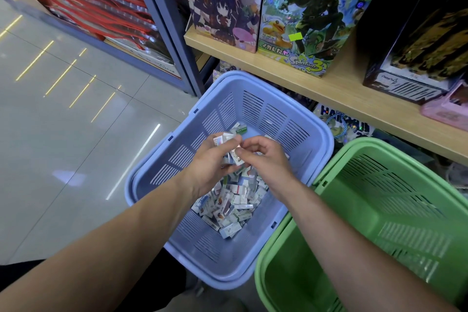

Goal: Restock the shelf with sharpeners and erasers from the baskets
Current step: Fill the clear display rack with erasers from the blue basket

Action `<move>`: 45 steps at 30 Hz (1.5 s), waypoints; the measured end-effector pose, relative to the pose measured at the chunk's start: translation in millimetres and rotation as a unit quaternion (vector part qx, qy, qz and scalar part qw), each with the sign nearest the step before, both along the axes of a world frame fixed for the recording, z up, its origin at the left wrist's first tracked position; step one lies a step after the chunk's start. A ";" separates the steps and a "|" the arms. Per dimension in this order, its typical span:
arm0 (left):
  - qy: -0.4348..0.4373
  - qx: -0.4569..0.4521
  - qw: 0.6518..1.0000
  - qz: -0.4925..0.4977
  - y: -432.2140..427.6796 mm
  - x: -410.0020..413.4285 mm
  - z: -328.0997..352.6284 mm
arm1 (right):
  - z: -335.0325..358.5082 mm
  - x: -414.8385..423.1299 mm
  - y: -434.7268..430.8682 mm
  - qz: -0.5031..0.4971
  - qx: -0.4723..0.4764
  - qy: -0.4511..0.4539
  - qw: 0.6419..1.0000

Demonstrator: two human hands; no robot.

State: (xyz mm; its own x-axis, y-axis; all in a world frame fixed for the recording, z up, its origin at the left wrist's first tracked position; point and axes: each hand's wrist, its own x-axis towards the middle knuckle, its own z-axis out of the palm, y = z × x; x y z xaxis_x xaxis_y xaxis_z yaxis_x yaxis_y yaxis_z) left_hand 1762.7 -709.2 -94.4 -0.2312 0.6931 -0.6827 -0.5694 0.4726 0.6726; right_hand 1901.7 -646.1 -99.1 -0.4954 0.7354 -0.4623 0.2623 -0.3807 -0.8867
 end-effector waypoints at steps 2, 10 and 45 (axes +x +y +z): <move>0.008 0.000 1.000 -0.007 -1.3 0.6 -3.9 | -2.7 -0.6 -0.3 0.005 -0.009 0.005 1.000; 0.057 -0.062 0.996 0.008 -8.1 -7.9 -8.3 | -5.7 2.4 13.1 -0.009 -0.163 0.060 0.985; 0.004 -0.018 0.999 -0.035 -8.6 -5.8 -5.7 | -7.8 4.6 10.6 -0.045 -0.203 0.083 0.975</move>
